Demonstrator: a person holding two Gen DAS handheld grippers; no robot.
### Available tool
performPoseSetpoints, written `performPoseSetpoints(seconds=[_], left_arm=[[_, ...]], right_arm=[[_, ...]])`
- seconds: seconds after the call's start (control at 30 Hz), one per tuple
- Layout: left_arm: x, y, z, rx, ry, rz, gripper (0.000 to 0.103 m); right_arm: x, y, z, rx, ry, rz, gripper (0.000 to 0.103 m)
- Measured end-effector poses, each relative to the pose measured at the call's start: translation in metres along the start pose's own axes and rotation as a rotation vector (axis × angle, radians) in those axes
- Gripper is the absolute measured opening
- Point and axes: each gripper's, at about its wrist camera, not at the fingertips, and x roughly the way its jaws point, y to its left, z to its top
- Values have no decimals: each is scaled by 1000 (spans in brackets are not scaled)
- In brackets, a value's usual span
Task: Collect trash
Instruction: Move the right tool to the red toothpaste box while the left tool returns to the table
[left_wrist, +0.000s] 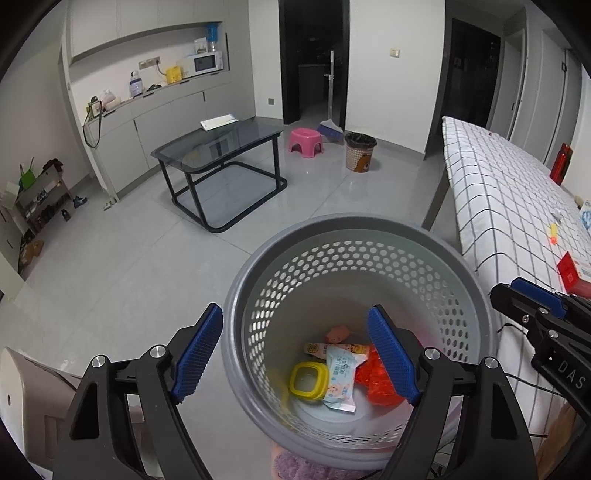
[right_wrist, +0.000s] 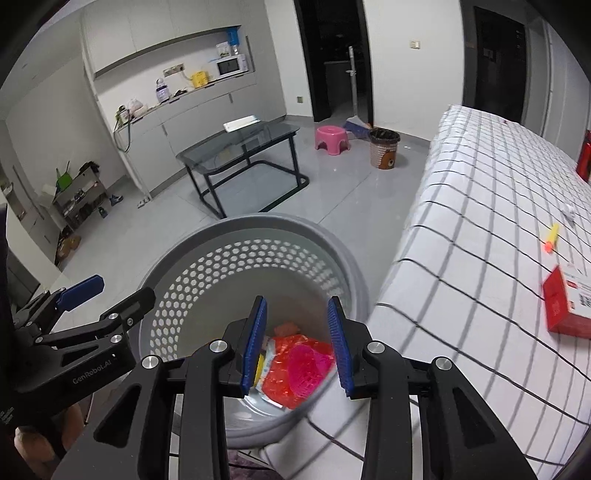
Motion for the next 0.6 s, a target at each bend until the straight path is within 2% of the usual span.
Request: performPoseSetpoints(seconds=[0.23, 0.37, 0.6], left_arm=[[-10, -31, 6, 40, -25, -62, 79], [-16, -56, 11, 59, -27, -125, 79], [-24, -97, 18, 107, -41, -190, 79]], right_arm=[[-29, -45, -9, 79, -45, -89, 33], [-45, -78, -12, 118, -69, -161, 33], [-50, -122, -5, 145, -55, -230, 33]])
